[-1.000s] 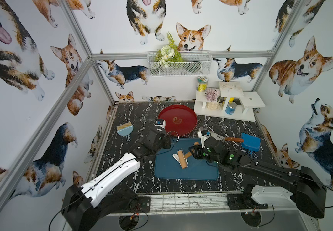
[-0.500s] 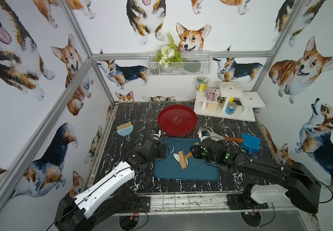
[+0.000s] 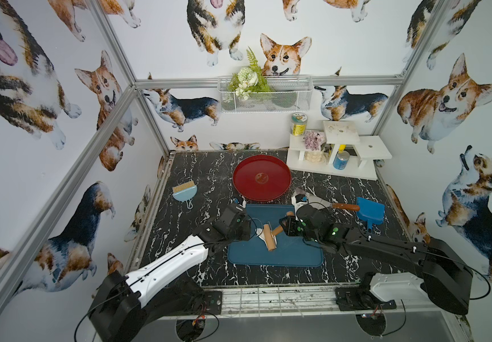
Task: Roll out the dumpling wrappers from the dough
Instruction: Remove the dumpling wrapper from the work surface.
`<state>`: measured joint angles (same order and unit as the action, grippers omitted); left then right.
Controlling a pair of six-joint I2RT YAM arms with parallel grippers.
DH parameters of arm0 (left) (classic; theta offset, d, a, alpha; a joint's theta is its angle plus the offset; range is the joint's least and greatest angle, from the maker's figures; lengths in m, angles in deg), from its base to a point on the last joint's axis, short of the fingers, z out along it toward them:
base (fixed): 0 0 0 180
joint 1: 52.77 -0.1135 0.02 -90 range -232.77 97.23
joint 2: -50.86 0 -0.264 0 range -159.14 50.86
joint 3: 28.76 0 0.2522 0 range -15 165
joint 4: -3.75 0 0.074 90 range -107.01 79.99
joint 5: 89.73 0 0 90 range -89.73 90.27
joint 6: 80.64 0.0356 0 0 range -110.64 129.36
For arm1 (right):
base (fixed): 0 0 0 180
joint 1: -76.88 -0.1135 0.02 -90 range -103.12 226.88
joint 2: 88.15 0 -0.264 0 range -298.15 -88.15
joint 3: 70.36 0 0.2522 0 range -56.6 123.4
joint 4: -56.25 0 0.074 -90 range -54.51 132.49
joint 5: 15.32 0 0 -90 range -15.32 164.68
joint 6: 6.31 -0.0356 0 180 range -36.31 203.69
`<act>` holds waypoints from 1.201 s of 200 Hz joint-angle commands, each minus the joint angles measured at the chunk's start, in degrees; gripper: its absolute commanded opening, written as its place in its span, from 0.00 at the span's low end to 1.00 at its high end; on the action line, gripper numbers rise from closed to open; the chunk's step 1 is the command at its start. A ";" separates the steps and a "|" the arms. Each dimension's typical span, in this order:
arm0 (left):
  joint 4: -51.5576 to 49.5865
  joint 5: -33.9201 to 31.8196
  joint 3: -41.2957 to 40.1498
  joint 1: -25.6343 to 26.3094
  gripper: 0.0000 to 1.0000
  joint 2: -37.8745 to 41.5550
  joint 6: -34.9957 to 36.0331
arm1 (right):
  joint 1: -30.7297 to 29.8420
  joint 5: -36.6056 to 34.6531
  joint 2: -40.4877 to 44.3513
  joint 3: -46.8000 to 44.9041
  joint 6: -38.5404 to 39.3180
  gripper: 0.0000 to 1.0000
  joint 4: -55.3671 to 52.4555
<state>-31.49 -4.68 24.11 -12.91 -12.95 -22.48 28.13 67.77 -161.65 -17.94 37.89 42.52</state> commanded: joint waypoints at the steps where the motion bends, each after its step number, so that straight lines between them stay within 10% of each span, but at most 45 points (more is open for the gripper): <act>1: -0.36 -2.98 0.09 0.62 0.00 -1.51 0.10 | -0.19 -1.67 -0.74 -0.60 3.13 0.00 -9.45; 240: -9.54 -8.67 11.56 2.33 0.00 -18.22 5.55 | -0.38 -2.62 0.41 -1.13 3.44 0.00 -9.77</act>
<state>-40.49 -12.94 34.95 -10.77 -30.46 -17.74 27.78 67.37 -161.08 -18.38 37.89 43.20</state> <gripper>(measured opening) 0.085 0.330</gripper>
